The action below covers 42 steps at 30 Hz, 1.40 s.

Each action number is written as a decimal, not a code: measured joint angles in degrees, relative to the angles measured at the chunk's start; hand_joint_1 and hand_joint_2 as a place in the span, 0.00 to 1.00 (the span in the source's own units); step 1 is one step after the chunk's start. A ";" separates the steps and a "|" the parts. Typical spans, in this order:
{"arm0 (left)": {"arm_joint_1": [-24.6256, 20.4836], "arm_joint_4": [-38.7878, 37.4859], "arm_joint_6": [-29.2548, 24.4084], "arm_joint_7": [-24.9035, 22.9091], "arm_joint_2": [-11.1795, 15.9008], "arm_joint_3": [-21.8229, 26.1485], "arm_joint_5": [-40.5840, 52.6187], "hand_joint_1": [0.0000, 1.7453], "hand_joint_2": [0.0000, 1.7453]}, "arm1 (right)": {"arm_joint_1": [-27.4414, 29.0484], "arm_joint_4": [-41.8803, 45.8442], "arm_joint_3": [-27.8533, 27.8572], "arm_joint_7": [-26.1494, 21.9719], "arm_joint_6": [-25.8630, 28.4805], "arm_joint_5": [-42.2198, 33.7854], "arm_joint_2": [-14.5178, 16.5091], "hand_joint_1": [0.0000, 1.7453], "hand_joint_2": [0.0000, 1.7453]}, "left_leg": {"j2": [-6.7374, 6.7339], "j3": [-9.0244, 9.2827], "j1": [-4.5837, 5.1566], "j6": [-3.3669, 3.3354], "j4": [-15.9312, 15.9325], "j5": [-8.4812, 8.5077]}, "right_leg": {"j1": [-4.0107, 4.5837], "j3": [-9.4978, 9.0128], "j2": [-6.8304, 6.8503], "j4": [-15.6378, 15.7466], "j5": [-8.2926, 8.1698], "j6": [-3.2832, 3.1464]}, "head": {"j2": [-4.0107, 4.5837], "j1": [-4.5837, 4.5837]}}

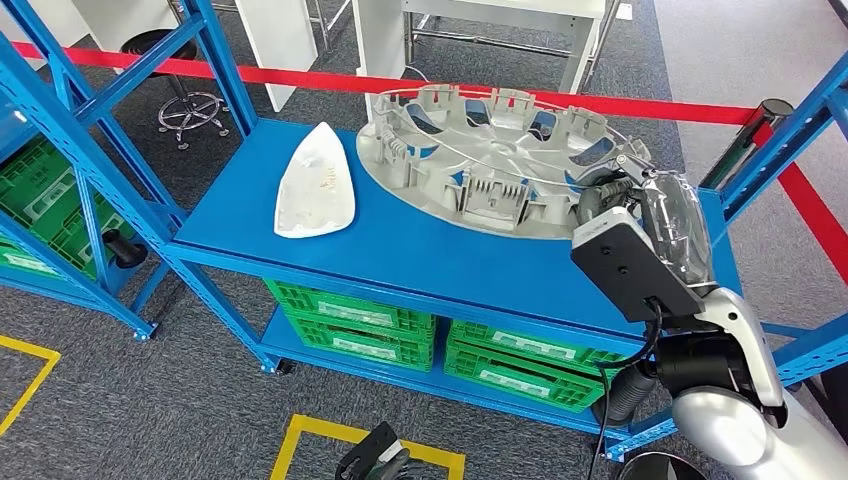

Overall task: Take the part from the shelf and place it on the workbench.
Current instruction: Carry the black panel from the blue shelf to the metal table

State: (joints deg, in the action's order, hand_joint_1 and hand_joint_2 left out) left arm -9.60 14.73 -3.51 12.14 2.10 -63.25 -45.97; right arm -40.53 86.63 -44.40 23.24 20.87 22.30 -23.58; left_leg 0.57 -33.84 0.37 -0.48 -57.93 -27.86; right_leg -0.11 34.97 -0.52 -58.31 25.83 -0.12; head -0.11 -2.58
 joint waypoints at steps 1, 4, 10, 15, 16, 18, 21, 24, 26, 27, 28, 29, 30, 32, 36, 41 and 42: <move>0.00 0.00 0.00 0.03 0.00 0.00 -0.01 0.00 0.00 | -0.01 0.65 -0.01 -0.26 0.19 -0.26 0.00 1.00 1.00 | 0.00 0.00 0.00 0.00 0.00 0.00 | 0.00 0.00 0.00 0.00 0.00 0.00 | 0.00 -0.01; 0.00 0.00 0.01 0.08 0.00 0.00 -0.02 0.00 0.00 | -0.05 2.40 -0.02 -0.70 0.50 -0.67 0.00 1.00 1.00 | 0.00 0.00 0.00 0.00 0.00 0.00 | 0.00 0.00 0.00 0.00 0.00 0.00 | 0.00 -0.02; 0.00 0.00 0.00 0.34 0.00 0.00 -0.02 0.00 0.00 | -0.05 5.44 -0.09 -2.78 1.03 -3.60 0.01 1.00 1.00 | 0.00 0.01 0.00 0.00 0.01 0.00 | 0.00 0.00 0.00 0.00 0.00 0.00 | 0.00 -0.01; 0.00 0.00 -0.03 0.50 0.00 0.00 -0.07 0.00 0.00 | 0.02 8.56 -0.35 -5.69 1.72 -6.53 0.20 1.00 1.00 | 0.00 0.01 0.00 0.00 0.03 0.00 | 0.00 0.00 0.00 0.00 0.01 -0.01 | 0.00 -0.01; 0.00 0.00 -0.03 0.54 0.00 0.00 -0.09 0.00 0.00 | 0.08 9.21 -0.45 -6.45 1.77 -7.48 0.25 1.00 1.00 | 0.00 0.01 0.00 0.00 0.03 0.00 | 0.00 0.00 0.00 0.00 0.01 -0.01 | 0.00 -0.02; 0.01 0.00 -0.03 0.64 0.00 0.00 -0.12 0.00 0.00 | 0.25 10.45 -0.68 -7.87 1.76 -9.12 0.36 1.00 1.00 | 0.00 0.01 0.00 0.00 0.03 0.00 | 0.00 0.00 0.01 0.00 0.02 -0.02 | 0.00 -0.01; 0.03 0.00 -0.03 0.81 0.01 0.01 -0.15 0.00 0.00 | 0.40 12.16 -1.13 -9.35 1.70 -10.86 0.60 1.00 1.00 | 0.01 0.01 0.00 0.01 0.04 0.00 | 0.00 0.00 0.01 0.00 0.02 -0.02 | 0.00 -0.01; 0.03 0.00 -0.03 0.98 0.02 0.01 -0.17 0.00 0.00 | 0.54 13.66 -1.46 -11.12 1.37 -13.36 0.78 1.00 1.00 | 0.01 0.02 0.00 0.01 0.05 0.00 | 0.00 0.00 0.01 0.00 0.02 -0.02 | 0.00 -0.01; 0.04 0.00 -0.03 1.11 0.02 0.01 -0.17 0.00 0.00 | 0.71 14.64 -1.73 -12.39 1.04 -15.07 0.93 1.00 1.00 | 0.01 0.02 0.00 0.01 0.05 0.00 | 0.00 0.00 0.01 0.00 0.02 -0.02 | 0.00 -0.02; 0.05 0.00 -0.03 1.19 0.02 0.02 -0.19 0.00 0.00 | 0.80 15.08 -1.85 -12.94 0.88 -15.81 1.01 1.00 1.00 | 0.01 0.02 0.00 0.01 0.05 0.00 | 0.00 0.00 0.01 0.00 0.02 -0.02 | 0.00 -0.02; 0.05 -0.01 -0.04 1.26 0.02 0.02 -0.22 0.00 0.00 | 0.90 15.50 -1.96 -13.52 0.66 -16.70 1.08 1.00 1.00 | 0.01 0.02 0.00 0.01 0.05 0.00 | 0.00 0.00 0.01 0.00 0.02 -0.02 | 0.00 -0.02; 0.07 -0.01 -0.05 1.33 0.02 0.02 -0.26 0.00 0.00 | 0.99 15.90 -2.04 -14.09 0.40 -17.64 1.15 1.00 1.00 | 0.01 0.02 0.00 0.01 0.05 0.00 | 0.00 0.00 0.01 0.00 0.02 -0.02 | 0.00 -0.01; 0.08 -0.01 -0.06 1.39 0.02 0.02 -0.31 0.00 0.00 | 1.09 16.29 -2.12 -14.67 0.13 -18.57 1.23 1.00 1.00 | 0.01 0.02 0.00 0.01 0.05 0.00 | 0.00 0.00 0.01 0.00 0.02 -0.02 | 0.00 -0.01; 0.09 -0.02 -0.08 1.51 0.03 0.02 -0.36 0.00 0.00 | 1.31 17.01 -2.39 -15.77 -0.33 -20.18 1.42 1.00 1.00 | 0.01 0.02 0.00 0.01 0.06 0.00 | 0.00 0.00 0.01 0.00 0.02 -0.02 | 0.01 -0.01; 0.09 -0.02 -0.08 1.65 0.05 0.02 -0.49 0.00 0.00 | 1.64 18.00 -2.87 -17.45 -0.91 -21.83 1.83 1.00 1.00 | 0.01 0.03 0.00 0.01 0.07 0.00 | 0.00 0.00 0.01 0.00 0.03 -0.03 | 0.01 -0.02; 0.08 -0.02 -0.08 1.75 0.11 0.02 -0.50 0.00 0.00 | 1.91 18.92 -3.35 -18.17 -1.08 -22.37 2.19 1.00 1.00 | 0.01 0.03 0.00 0.01 0.07 0.00 | 0.00 -0.01 0.01 0.00 0.03 -0.03 | 0.00 -0.01; 0.08 -0.02 -0.08 1.76 0.13 0.03 -0.50 0.00 0.00 | 1.99 19.12 -3.42 -18.27 -1.08 -22.69 2.22 1.00 1.00 | 0.01 0.03 0.00 0.01 0.07 0.00 | 0.00 -0.01 0.01 0.00 0.03 -0.03 | 0.00 -0.01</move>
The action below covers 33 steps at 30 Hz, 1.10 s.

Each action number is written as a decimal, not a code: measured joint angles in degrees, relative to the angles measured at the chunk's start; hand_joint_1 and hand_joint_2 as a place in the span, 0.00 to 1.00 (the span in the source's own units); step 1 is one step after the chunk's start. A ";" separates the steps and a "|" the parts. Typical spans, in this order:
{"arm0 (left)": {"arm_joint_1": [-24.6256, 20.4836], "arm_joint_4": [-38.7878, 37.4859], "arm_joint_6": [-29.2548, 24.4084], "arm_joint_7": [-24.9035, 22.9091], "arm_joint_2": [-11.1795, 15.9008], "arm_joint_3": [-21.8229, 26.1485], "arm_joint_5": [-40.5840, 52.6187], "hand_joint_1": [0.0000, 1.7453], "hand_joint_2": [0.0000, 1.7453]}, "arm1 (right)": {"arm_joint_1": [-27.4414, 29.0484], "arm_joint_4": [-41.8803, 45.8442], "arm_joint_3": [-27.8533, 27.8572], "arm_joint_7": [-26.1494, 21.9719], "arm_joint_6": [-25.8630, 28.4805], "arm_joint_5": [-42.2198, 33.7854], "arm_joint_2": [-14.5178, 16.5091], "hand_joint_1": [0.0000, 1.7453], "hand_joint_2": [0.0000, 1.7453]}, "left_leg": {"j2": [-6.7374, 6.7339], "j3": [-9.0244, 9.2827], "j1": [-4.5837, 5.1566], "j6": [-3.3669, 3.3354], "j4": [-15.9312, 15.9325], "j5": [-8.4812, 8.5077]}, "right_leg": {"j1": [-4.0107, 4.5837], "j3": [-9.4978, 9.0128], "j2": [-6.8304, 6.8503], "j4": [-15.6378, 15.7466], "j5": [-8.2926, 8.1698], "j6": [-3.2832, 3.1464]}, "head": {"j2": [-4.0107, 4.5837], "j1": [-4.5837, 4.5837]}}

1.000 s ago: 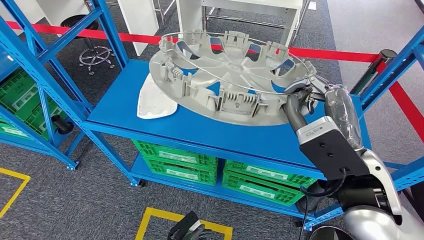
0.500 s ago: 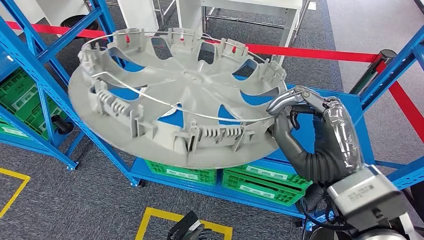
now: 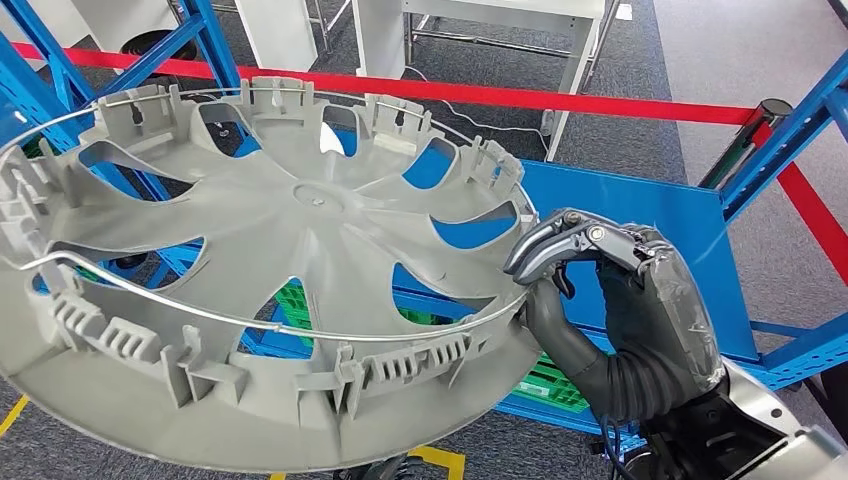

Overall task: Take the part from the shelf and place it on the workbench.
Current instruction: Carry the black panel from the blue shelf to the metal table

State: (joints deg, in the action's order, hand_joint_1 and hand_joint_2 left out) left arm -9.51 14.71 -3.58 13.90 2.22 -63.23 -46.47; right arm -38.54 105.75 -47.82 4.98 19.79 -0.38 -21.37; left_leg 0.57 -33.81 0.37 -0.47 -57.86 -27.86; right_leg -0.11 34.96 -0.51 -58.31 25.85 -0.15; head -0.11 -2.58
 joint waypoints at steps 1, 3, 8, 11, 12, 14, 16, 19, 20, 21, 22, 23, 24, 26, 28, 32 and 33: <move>0.00 0.00 -0.01 0.00 0.01 0.01 0.00 0.00 0.00 | 0.07 0.18 -0.04 -0.13 -0.01 -0.30 0.03 1.00 1.00 | 0.00 0.00 0.00 0.00 0.00 0.00 | 0.00 0.00 0.00 0.00 0.00 0.00 | 0.00 -0.01; 0.01 0.00 0.00 0.00 0.02 0.02 0.00 0.00 0.00 | 0.21 0.60 -0.07 -0.48 0.03 -0.68 0.03 1.00 1.00 | 0.00 0.00 0.00 0.00 0.00 0.00 | 0.00 0.00 0.00 0.00 0.00 0.00 | 0.01 -0.01; 0.08 0.00 0.00 0.02 0.03 0.02 0.00 0.00 1.00 | 0.54 1.63 -0.05 -0.23 0.97 0.51 0.03 1.00 1.00 | 0.00 0.01 0.00 0.01 0.00 -0.01 | 0.00 0.00 -0.01 0.00 0.01 -0.01 | 0.00 -0.01; 0.08 0.01 0.00 0.02 0.03 0.02 0.00 0.00 1.00 | 0.55 1.72 -0.02 0.91 1.66 1.68 0.01 1.00 1.00 | 0.00 0.01 0.00 0.01 0.00 -0.01 | 0.00 0.00 -0.01 0.00 0.01 -0.01 | 0.01 0.00; 0.08 0.01 0.00 0.02 0.03 0.02 0.00 0.00 1.00 | 0.56 1.72 0.00 1.16 1.77 1.76 -0.01 1.00 1.00 | 0.00 0.01 0.00 0.01 0.00 -0.01 | 0.00 0.00 -0.01 0.00 0.01 -0.01 | 0.01 -0.01; 0.08 0.01 0.00 0.02 0.03 0.02 0.00 0.00 1.00 | 0.56 1.71 0.04 1.45 1.85 1.76 -0.07 1.00 1.00 | 0.00 0.01 0.00 0.01 0.01 -0.01 | 0.00 0.00 -0.01 0.00 0.01 -0.01 | 0.01 -0.01; 0.08 0.01 -0.01 0.02 0.03 0.01 0.00 0.00 1.00 | 0.57 1.70 0.07 1.55 1.88 1.65 -0.13 1.00 1.00 | 0.00 0.02 0.00 0.01 0.01 -0.01 | 0.00 0.00 -0.01 0.00 0.01 -0.01 | 0.00 -0.01; 0.08 0.01 -0.07 -0.04 0.03 0.02 0.00 0.00 1.00 | 0.58 1.70 0.10 1.58 1.91 1.52 -0.17 1.00 1.00 | 0.00 0.02 0.00 0.01 0.01 -0.01 | 0.00 0.00 -0.01 0.00 0.01 -0.02 | 0.00 -0.02; 0.08 0.00 -0.10 -0.08 0.03 0.02 0.01 0.00 1.00 | 0.58 1.70 0.10 1.58 1.91 1.52 -0.17 1.00 1.00 | 0.00 0.02 0.00 0.01 0.01 -0.01 | 0.00 0.00 -0.01 0.00 0.02 -0.02 | 0.01 -0.01; 0.08 0.00 -0.13 -0.13 0.03 0.02 0.01 0.00 1.00 | 0.58 1.70 0.10 1.58 1.91 1.52 -0.18 1.00 1.00 | 0.00 0.02 0.00 0.01 0.01 -0.01 | 0.00 0.00 -0.01 0.00 0.02 -0.03 | 0.01 -0.01; 0.08 0.00 -0.15 -0.15 0.03 0.02 0.02 0.00 1.00 | 0.59 1.70 0.10 1.58 1.91 1.52 -0.19 1.00 1.00 | 0.00 0.02 0.00 0.01 0.01 -0.01 | 0.00 0.00 -0.01 0.00 0.02 -0.03 | 0.01 -0.01; 0.08 0.00 -0.15 -0.16 0.04 0.02 0.02 0.00 1.00 | 0.59 1.70 0.10 1.58 1.91 1.52 -0.19 1.00 1.00 | 0.00 0.02 0.00 0.01 0.01 -0.01 | 0.00 0.00 -0.01 0.00 0.02 -0.03 | 0.01 -0.01; 0.08 0.00 -0.15 -0.17 0.04 0.02 0.02 0.00 1.00 | 0.59 1.70 0.10 1.58 1.91 1.52 -0.19 1.00 1.00 | 0.00 0.02 0.00 0.01 0.01 -0.01 | 0.00 0.00 -0.01 0.00 0.02 -0.03 | 0.00 -0.01; 0.08 0.01 -0.16 -0.17 0.05 0.02 0.02 0.00 1.00 | 0.59 1.70 0.10 1.58 1.91 1.52 -0.19 1.00 1.00 | 0.00 0.02 0.00 0.01 0.02 -0.01 | 0.00 0.00 -0.01 0.00 0.02 -0.04 | 0.00 -0.01; 0.08 0.01 -0.16 -0.17 0.05 0.02 0.02 0.00 1.00 | 0.60 1.70 0.10 1.58 1.91 1.52 -0.19 1.00 1.00 | 0.00 0.02 0.00 0.01 0.02 -0.01 | 0.00 0.00 -0.01 0.00 0.02 -0.04 | 0.00 -0.01; 0.08 0.00 -0.15 -0.17 0.05 0.02 0.02 0.00 1.00 | 0.63 1.70 0.10 1.58 1.91 1.52 -0.19 1.00 1.00 | 0.00 0.02 0.00 0.01 0.02 -0.01 | 0.00 0.00 -0.01 0.00 0.02 -0.04 | 0.01 -0.01; 0.08 0.00 -0.15 -0.17 0.05 0.02 0.02 0.00 1.00 | 0.63 1.70 0.10 1.58 1.91 1.52 -0.19 1.00 1.00 | 0.00 0.02 0.00 0.01 0.02 -0.01 | 0.00 0.00 -0.01 0.00 0.02 -0.04 | 0.01 -0.01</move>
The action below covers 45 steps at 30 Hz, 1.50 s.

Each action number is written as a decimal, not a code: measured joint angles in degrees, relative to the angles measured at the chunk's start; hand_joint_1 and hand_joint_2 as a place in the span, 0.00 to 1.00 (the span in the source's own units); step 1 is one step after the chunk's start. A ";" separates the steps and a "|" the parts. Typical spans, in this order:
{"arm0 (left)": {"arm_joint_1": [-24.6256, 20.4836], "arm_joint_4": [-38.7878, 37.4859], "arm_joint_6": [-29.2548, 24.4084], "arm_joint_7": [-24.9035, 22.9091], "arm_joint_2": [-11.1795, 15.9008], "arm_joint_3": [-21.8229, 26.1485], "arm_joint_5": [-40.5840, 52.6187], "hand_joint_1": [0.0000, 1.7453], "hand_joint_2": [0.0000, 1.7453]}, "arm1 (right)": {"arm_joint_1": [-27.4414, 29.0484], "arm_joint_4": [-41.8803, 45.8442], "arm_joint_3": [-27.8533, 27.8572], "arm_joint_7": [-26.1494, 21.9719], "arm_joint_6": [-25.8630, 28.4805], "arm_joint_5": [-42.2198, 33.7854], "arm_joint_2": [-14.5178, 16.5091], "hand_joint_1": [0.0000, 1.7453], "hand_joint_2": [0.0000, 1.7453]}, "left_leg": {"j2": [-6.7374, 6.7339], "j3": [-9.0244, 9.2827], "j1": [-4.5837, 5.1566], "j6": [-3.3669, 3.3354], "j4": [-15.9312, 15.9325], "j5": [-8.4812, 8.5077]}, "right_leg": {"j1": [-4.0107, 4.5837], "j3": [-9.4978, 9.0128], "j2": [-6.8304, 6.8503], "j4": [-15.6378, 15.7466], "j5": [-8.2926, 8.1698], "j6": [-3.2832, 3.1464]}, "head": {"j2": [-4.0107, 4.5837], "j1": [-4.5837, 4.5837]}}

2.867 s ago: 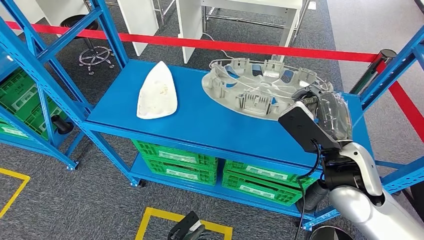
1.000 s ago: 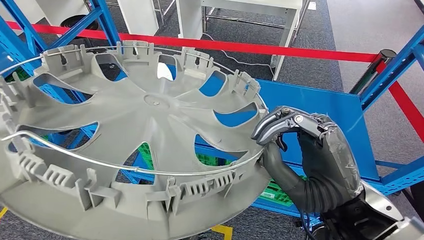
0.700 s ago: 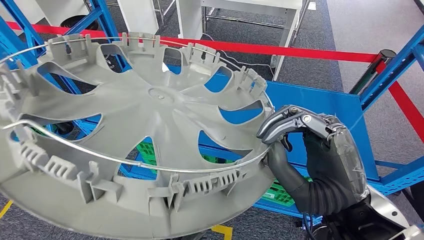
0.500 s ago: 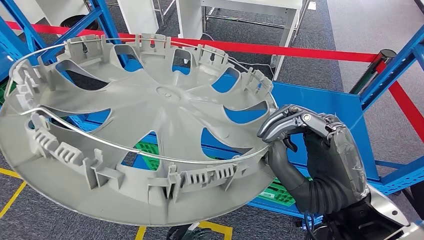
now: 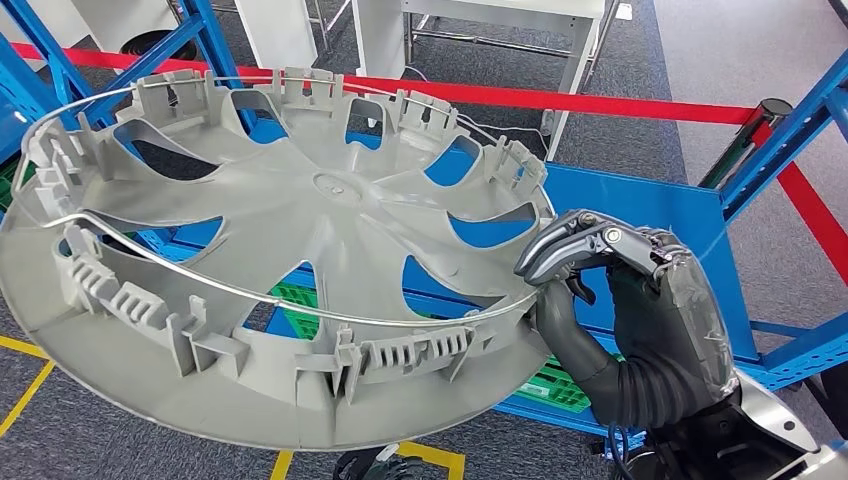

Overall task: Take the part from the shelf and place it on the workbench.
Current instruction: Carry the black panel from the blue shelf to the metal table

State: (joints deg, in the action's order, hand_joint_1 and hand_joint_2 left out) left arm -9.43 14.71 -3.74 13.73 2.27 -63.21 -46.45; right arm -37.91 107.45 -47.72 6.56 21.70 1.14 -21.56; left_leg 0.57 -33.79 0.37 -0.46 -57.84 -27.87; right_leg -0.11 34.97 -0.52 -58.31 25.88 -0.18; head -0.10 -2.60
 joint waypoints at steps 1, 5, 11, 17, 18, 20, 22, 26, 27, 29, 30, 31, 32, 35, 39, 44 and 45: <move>0.00 0.01 0.00 0.00 0.00 0.00 0.00 0.00 1.00 | 0.00 0.00 -0.01 0.00 0.00 0.00 -0.01 1.00 1.00 | 0.00 0.00 0.00 0.00 0.00 0.00 | 0.00 0.00 0.00 0.00 0.00 0.00 | 0.00 0.00; 0.00 0.01 -0.59 0.02 0.00 -0.01 0.35 0.00 1.00 | 0.05 0.00 -0.02 0.02 0.00 0.01 -0.03 1.00 1.00 | 0.00 0.00 0.00 0.00 0.00 0.00 | 0.00 0.00 0.00 0.00 0.00 0.00 | 0.00 0.01; 0.02 0.01 -0.72 0.95 0.00 0.02 -0.53 0.00 1.00 | 0.51 0.00 0.00 0.31 0.11 0.26 -0.08 1.00 1.00 | 0.00 0.01 0.00 0.00 0.00 0.00 | 0.00 0.00 0.00 0.00 0.00 0.00 | 0.00 0.00; 0.05 0.00 -0.31 1.35 0.00 0.11 -0.89 0.00 1.00 | 0.69 0.00 0.01 0.39 0.17 0.26 -0.26 1.00 1.00 | 0.00 0.01 0.00 0.00 0.00 0.00 | 0.00 0.00 0.00 0.00 0.00 0.00 | -0.01 0.00; 0.05 0.00 -0.29 1.35 0.00 0.13 -0.89 0.00 1.00 | 0.70 0.00 0.01 0.39 0.18 0.26 -0.30 1.00 1.00 | 0.00 0.01 0.00 0.00 0.00 0.00 | 0.00 0.00 0.00 0.00 0.00 0.00 | -0.01 0.00; 0.05 0.00 -0.28 1.36 0.01 0.18 -0.89 0.00 1.00 | 0.71 0.00 0.01 0.39 0.19 0.26 -0.37 1.00 1.00 | 0.00 0.01 0.00 0.00 0.00 0.00 | 0.00 0.00 0.00 0.00 0.00 0.00 | -0.01 -0.01; 0.06 0.00 -0.28 1.36 0.01 0.22 -0.89 0.00 1.00 | 0.72 0.00 0.01 0.39 0.20 0.26 -0.43 1.00 1.00 | 0.00 0.01 0.00 0.00 0.00 0.00 | 0.00 0.00 0.00 0.00 0.00 0.00 | 0.00 -0.01; 0.07 0.00 -0.22 1.36 0.01 0.25 -0.89 0.00 1.00 | 0.73 0.00 0.01 0.39 0.20 0.26 -0.47 1.00 1.00 | 0.00 0.01 0.00 0.00 0.01 0.00 | 0.00 0.00 0.00 0.00 0.00 -0.01 | -0.01 0.00; 0.08 0.00 -0.22 1.36 0.01 0.25 -0.89 0.00 1.00 | 0.73 0.00 0.01 0.39 0.20 0.26 -0.48 1.00 1.00 | 0.00 0.01 0.00 0.00 0.01 0.00 | 0.00 0.00 0.00 0.00 0.00 -0.01 | -0.01 0.00; 0.08 0.00 -0.22 1.36 0.00 0.26 -0.89 0.00 1.00 | 0.73 0.00 0.01 0.39 0.20 0.26 -0.49 1.00 1.00 | 0.00 0.01 0.00 0.00 0.01 0.00 | 0.00 0.00 0.00 0.00 0.00 -0.01 | -0.01 -0.01; 0.09 0.00 -0.22 1.35 0.00 0.26 -0.89 0.00 1.00 | 0.73 0.00 0.01 0.39 0.20 0.26 -0.50 1.00 1.00 | 0.00 0.01 0.00 0.00 0.01 0.00 | 0.00 0.00 0.00 0.00 0.00 -0.01 | -0.01 0.00; 0.09 0.00 -0.22 1.36 0.00 0.26 -0.89 0.00 1.00 | 0.73 0.00 0.01 0.40 0.20 0.26 -0.51 1.00 1.00 | 0.00 0.01 0.00 0.00 0.01 0.00 | 0.00 0.00 0.00 0.00 0.00 -0.01 | -0.01 0.00; 0.08 0.00 -0.22 1.36 0.00 0.26 -0.89 0.00 1.00 | 0.73 0.00 0.01 0.40 0.20 0.27 -0.51 1.00 1.00 | 0.00 0.01 0.00 0.00 0.01 0.00 | 0.00 0.00 0.00 0.00 0.00 -0.01 | -0.01 0.01; 0.08 0.00 -0.22 1.36 0.00 0.26 -0.90 0.00 1.00 | 0.73 0.00 0.01 0.47 0.25 0.69 -0.52 1.00 1.00 | 0.00 0.01 0.00 0.00 0.01 0.00 | 0.00 0.00 0.00 0.00 0.00 -0.01 | -0.01 0.01; 0.07 0.00 -0.22 1.36 0.00 0.27 -0.97 0.00 1.00 | 0.74 0.00 0.01 0.82 0.85 1.82 -0.52 1.00 1.00 | 0.00 0.01 0.00 0.00 0.01 0.00 | 0.00 0.00 0.00 0.00 0.01 -0.01 | -0.01 0.00; 0.06 0.01 -0.22 1.36 0.00 0.27 -0.98 0.00 1.00 | 0.74 0.00 0.01 1.57 1.09 2.47 -0.52 1.00 1.00 | 0.00 0.01 0.00 0.00 0.01 0.00 | 0.00 0.00 0.00 0.00 0.01 -0.01 | -0.01 0.00; 0.06 0.01 -0.23 1.36 0.00 0.28 -0.98 0.00 1.00 | 0.74 0.00 0.01 1.61 1.09 2.52 -0.52 1.00 1.00 | 0.00 0.01 0.00 0.00 0.01 0.00 | 0.00 0.00 0.00 0.00 0.01 -0.01 | -0.01 0.01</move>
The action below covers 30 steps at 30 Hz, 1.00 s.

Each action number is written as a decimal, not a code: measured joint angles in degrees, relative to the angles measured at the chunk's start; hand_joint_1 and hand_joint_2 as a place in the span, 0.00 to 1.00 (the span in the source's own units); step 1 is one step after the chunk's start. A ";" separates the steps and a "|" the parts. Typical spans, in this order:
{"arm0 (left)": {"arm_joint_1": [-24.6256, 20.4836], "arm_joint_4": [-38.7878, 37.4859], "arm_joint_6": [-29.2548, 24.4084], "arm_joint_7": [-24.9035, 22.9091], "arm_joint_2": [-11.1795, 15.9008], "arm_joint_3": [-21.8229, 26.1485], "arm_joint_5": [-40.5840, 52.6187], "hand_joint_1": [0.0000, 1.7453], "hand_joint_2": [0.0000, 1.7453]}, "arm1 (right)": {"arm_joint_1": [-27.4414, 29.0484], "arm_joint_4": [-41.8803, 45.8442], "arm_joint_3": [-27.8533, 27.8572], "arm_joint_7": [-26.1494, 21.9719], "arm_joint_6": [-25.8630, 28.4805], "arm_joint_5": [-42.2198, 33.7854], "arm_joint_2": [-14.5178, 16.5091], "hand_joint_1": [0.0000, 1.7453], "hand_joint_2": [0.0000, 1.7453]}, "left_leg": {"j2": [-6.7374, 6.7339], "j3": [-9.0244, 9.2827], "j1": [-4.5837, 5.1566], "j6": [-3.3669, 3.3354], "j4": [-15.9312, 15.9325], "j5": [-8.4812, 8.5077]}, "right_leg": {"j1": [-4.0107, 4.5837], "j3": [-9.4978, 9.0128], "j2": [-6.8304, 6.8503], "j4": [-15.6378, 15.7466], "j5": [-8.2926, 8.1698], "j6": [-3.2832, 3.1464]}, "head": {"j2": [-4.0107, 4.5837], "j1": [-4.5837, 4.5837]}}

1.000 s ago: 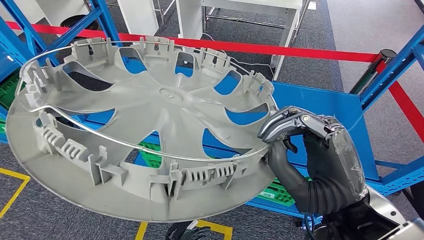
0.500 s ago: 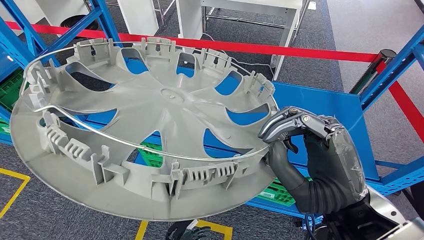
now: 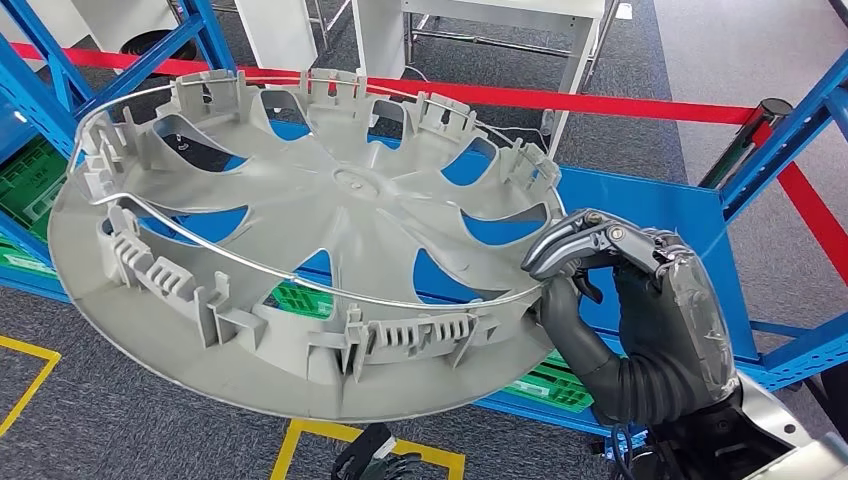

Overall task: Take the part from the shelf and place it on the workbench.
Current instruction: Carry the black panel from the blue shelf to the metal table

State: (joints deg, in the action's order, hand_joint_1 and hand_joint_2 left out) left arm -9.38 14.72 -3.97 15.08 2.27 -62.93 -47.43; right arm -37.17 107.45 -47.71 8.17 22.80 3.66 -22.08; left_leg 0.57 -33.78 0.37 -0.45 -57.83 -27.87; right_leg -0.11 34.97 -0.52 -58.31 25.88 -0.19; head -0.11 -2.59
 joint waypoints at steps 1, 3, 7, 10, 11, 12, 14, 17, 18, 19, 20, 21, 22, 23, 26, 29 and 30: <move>-0.01 -0.01 -0.05 0.00 0.00 0.00 0.00 0.00 1.00 | 0.00 0.00 0.00 0.03 0.00 0.05 0.00 1.00 1.00 | 0.00 0.00 0.00 0.00 0.00 0.00 | 0.00 0.00 0.00 0.00 0.00 0.00 | 0.00 -0.01; -0.03 0.00 -0.22 0.00 0.00 -0.01 0.00 0.00 1.00 | 0.00 0.00 0.00 0.07 -0.01 0.13 0.00 1.00 1.00 | 0.00 0.00 0.00 0.00 0.00 0.00 | 0.00 0.00 0.00 0.00 0.00 0.00 | 0.00 -0.01; -0.07 0.00 -0.59 0.00 0.00 -0.02 0.02 0.00 1.00 | 0.00 0.00 -0.02 0.36 -0.02 0.16 0.00 1.00 1.00 | 0.00 0.00 0.00 0.00 0.00 0.00 | 0.00 0.00 0.00 0.00 0.00 0.00 | 0.00 0.00; -0.08 -0.01 -0.78 0.00 0.00 -0.02 0.07 0.00 1.00 | 0.00 0.00 -0.03 0.50 -0.02 0.16 0.00 1.00 1.00 | 0.00 0.00 0.00 0.00 0.00 0.00 | 0.00 0.00 0.00 0.00 0.00 0.00 | 0.00 0.00; -0.09 -0.01 -0.78 0.00 0.00 -0.02 0.08 0.00 1.00 | 0.00 0.00 -0.03 0.51 -0.02 0.16 0.00 1.00 1.00 | 0.00 0.00 0.00 0.00 0.00 0.00 | 0.00 0.00 0.00 0.00 0.00 0.00 | 0.00 -0.01; -0.09 -0.01 -0.78 0.00 0.00 -0.02 0.09 0.00 1.00 | 0.00 0.00 -0.04 0.51 -0.02 0.16 0.00 1.00 1.00 | 0.00 0.00 0.00 0.00 0.00 0.00 | 0.00 0.00 0.00 0.00 0.00 0.00 | 0.00 -0.01; -0.10 -0.01 -0.78 0.00 0.00 -0.02 0.09 0.00 1.00 | 0.00 0.00 -0.04 0.51 -0.02 0.16 0.00 1.00 1.00 | 0.00 0.00 0.00 0.00 0.00 0.00 | 0.00 0.00 0.00 0.00 0.00 0.00 | 0.00 -0.01; -0.13 0.00 -0.78 0.00 0.01 -0.02 0.09 0.00 1.00 | -0.03 0.01 -0.07 0.55 -0.02 0.16 0.01 1.00 1.00 | 0.03 0.08 0.16 -0.45 0.02 0.07 | -0.17 -0.16 -0.04 0.38 -0.26 0.33 | 0.00 -0.07; -0.15 0.00 -0.78 0.00 -0.01 -0.02 0.09 0.00 1.00 | -0.04 0.02 -0.07 0.57 -0.02 0.16 0.00 1.00 1.00 | -0.01 0.36 0.00 -0.65 0.46 0.36 | -0.23 -0.27 -0.06 0.53 -0.25 0.52 | 0.01 -0.13; -0.18 0.01 -0.77 0.00 -0.03 -0.01 0.09 0.00 1.00 | -0.08 0.02 -0.07 0.59 -0.02 0.17 -0.01 1.00 1.00 | -0.07 0.69 -0.23 -0.83 1.11 0.79 | -0.19 -0.25 -0.03 0.25 0.17 0.70 | 0.01 -0.13; -0.25 0.01 -0.76 0.00 -0.05 -0.01 0.09 0.00 1.00 | -0.11 0.03 -0.06 0.60 -0.02 0.21 -0.02 1.00 1.00 | -0.16 0.98 -0.47 -0.94 1.70 1.21 | -0.17 0.17 0.00 -0.95 1.24 0.87 | 0.01 -0.05; -0.32 0.01 -0.73 0.00 -0.07 0.00 0.09 0.00 1.00 | -0.08 0.02 -0.07 0.62 -0.01 0.25 -0.02 1.00 1.00 | -0.24 1.16 -0.72 -0.99 2.10 1.50 | -0.26 1.12 0.04 -3.38 2.94 1.05 | 0.01 0.12; -0.36 0.01 -0.70 0.00 -0.07 0.01 0.09 0.00 1.00 | -0.03 0.01 -0.08 0.63 -0.01 0.28 -0.02 1.00 1.00 | -0.28 1.15 -0.77 -1.05 2.18 1.61 | -0.39 2.54 0.09 -6.83 4.88 1.27 | 0.01 0.32; -0.37 0.01 -0.68 -0.01 -0.08 0.01 0.09 0.00 1.00 | 0.05 0.01 -0.11 0.66 -0.01 0.32 -0.02 1.00 1.00 | -0.32 1.07 -0.86 -1.02 2.11 1.64 | -0.63 4.11 0.11 -10.60 6.55 1.51 | 0.02 0.45; -0.35 0.01 -0.56 -0.07 -0.10 0.01 0.07 0.00 1.00 | 0.21 -0.07 -0.23 0.88 -0.01 0.48 -0.07 1.00 1.00 | -0.36 0.80 -1.30 -0.44 1.52 1.45 | -1.42 4.77 0.20 -12.87 5.80 2.37 | 0.01 0.57; -0.45 -0.01 -0.43 -0.11 -0.08 0.02 -0.05 0.00 1.00 | 0.13 -0.13 -0.29 1.05 0.01 0.88 -0.09 1.00 1.00 | -0.25 -0.06 -1.91 1.08 -0.25 0.72 | -1.86 0.11 0.02 -3.33 1.56 2.91 | 0.02 0.87; -0.50 -0.02 -0.38 -0.13 -0.07 0.03 -0.13 0.00 1.00 | 0.11 -0.13 -0.32 1.09 0.01 0.96 -0.10 1.00 1.00 | -0.20 -0.40 -1.93 1.62 -0.75 0.60 | -1.80 -0.46 -0.15 -1.85 1.25 2.59 | 0.02 0.90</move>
State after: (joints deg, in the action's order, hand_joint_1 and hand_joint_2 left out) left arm -9.88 14.70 -4.35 14.95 2.20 -62.90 -47.56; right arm -37.06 107.32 -48.03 9.26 22.81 4.62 -22.17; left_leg 0.37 -34.18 -1.56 1.17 -58.58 -27.27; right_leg -1.92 34.51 -0.67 -60.16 27.14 2.39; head -0.09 -1.69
